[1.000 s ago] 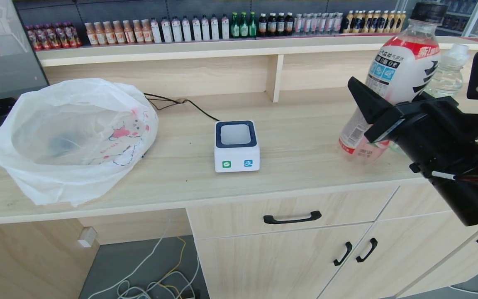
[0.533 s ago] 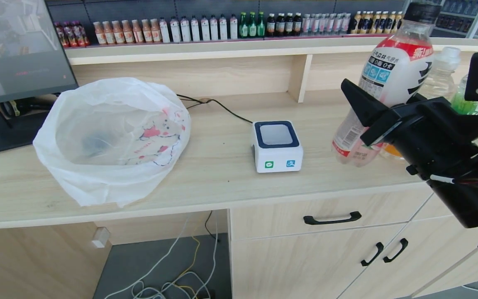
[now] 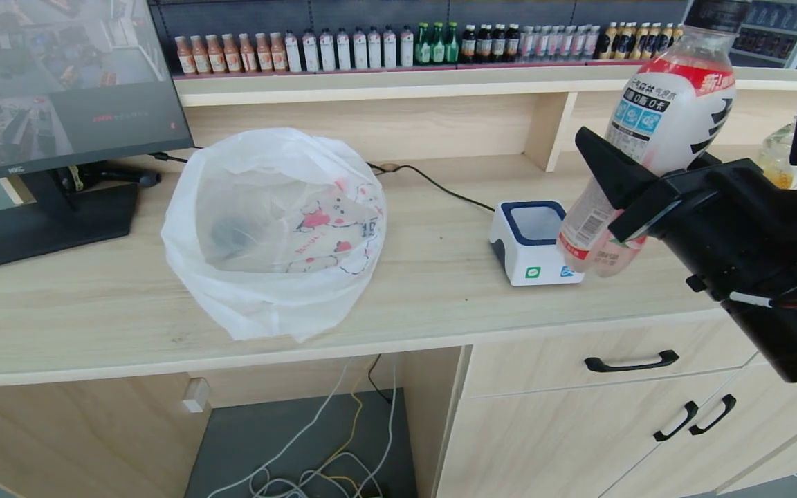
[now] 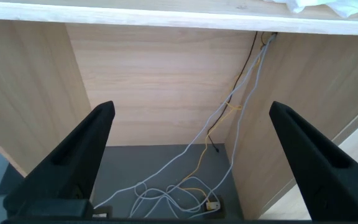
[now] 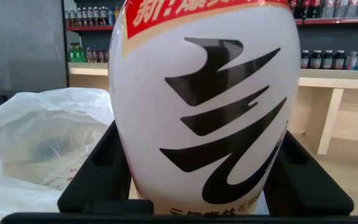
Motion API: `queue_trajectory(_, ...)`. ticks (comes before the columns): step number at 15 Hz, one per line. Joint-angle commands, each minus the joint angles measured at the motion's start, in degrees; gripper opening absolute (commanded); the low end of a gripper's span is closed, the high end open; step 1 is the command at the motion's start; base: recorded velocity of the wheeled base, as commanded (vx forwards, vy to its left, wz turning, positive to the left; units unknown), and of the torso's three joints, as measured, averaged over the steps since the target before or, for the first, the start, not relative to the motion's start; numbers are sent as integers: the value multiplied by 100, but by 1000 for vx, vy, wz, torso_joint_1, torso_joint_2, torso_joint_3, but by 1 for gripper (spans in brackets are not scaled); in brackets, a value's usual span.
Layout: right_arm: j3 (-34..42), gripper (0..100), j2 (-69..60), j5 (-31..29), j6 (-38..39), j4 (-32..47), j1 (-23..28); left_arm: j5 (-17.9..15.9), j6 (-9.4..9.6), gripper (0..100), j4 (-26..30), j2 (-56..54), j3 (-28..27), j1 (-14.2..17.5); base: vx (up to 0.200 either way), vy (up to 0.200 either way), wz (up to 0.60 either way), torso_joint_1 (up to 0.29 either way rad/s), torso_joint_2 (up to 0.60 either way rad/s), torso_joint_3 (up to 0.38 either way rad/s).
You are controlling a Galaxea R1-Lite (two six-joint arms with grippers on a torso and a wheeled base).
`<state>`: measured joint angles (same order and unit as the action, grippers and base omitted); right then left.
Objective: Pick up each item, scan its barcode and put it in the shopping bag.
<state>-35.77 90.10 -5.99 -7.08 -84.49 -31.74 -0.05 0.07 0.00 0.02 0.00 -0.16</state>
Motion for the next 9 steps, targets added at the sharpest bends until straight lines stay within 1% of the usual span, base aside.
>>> queue_trajectory(1, -36, 0, -28, 10, -39, -6, -16, -4, 1, 100, 0, -2, 0, 7, 0, 0, 0, 0, 0, 0)
queue_trajectory(3, -62, 0, -28, 10, -426, -6, -7, -4, 19, 100, 0, -2, 0, 7, 0, 0, 0, 0, 0, 0)
queue_trajectory(5, -53, 0, -10, 361, -821, -6, -7, -4, 10, 100, 0, -2, 0, 7, 0, 0, 0, 0, 0, 0)
queue_trajectory(6, -53, 0, -10, 783, -1120, 12, 19, -4, -16, 100, 0, -2, 0, 7, 0, 0, 0, 0, 0, 0)
queue_trajectory(7, -80, 0, -10, 1012, -1322, 21, 89, -4, -16, 100, 0, -2, 0, 7, 0, 0, 0, 0, 0, 0)
queue_trajectory(8, -273, 0, 25, 1460, -1928, 91, 221, -4, 1, 100, 0, -2, 0, 7, 0, 0, 0, 0, 0, 0)
queue_trajectory(9, -282, 0, 78, 1741, -2227, 135, 195, -4, 1, 100, 0, -2, 0, 7, 0, 0, 0, 0, 0, 0)
